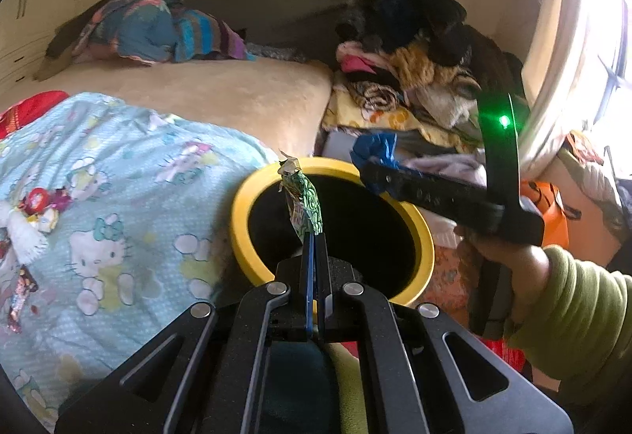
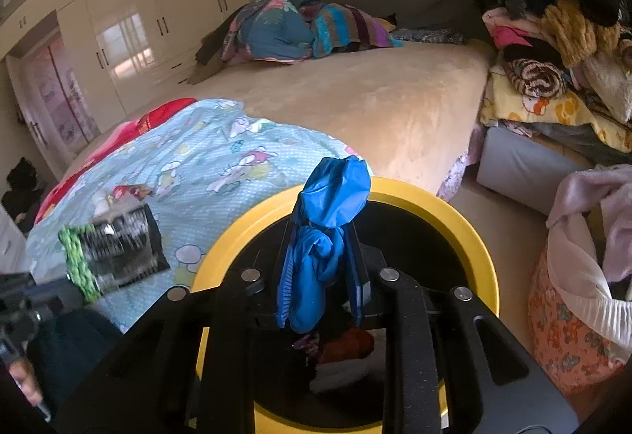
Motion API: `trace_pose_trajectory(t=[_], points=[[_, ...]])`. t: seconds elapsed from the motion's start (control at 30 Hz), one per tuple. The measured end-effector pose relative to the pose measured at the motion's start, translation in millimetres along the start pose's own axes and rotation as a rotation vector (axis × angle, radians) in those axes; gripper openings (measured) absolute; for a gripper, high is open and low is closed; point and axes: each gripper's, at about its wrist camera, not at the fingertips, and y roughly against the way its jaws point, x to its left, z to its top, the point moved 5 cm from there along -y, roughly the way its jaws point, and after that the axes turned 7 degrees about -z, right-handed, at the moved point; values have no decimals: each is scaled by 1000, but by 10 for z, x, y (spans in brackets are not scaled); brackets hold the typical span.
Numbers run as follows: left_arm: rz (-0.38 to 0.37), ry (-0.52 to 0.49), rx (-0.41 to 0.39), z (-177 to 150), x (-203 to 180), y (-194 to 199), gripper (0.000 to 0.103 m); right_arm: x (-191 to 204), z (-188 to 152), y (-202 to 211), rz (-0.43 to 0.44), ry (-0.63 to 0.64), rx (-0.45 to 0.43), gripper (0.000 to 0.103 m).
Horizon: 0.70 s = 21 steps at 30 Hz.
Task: Collect trash
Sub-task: 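Open both tools to drop the cloth and snack bag into the bin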
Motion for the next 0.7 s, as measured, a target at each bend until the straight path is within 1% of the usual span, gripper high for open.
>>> trace_pose_trajectory(t=[0.37,0.43,0.47,0.5,0.53,0.57,0.6,0.63,0.67,0.7], points=[[-23,-33,114,-87,-65,-489,1,-178,-94,-125,-6,-44,49,19],[-13,-38,118,-68,-51,-573,1,-192,-101,-137,6,-49,58,23],[-9,-38,118,-66,-43,-586,2,-196,-102,-136,5,-48,57,33],[1,-35,116,-59,-23,-595,9,-205,-101,-129,-7,-48,51,49],[23,-29,107,-53,13,-588,19,-227,-104,-117,-18,-50,43,52],[35,-27,100,-47,39,-570,50,-231,-104,-105,-25,-50,33,53],[47,-18,79,-40,72,-518,65,-221,-108,-108,-25,-44,35,53],[49,-10,63,-30,87,-477,65,-212,-108,-114,-29,-39,37,53],[52,-3,51,-15,103,-438,65,-203,-111,-117,-34,-34,35,55],[60,1,41,0,120,-402,72,-194,-106,-119,-35,-33,33,58]])
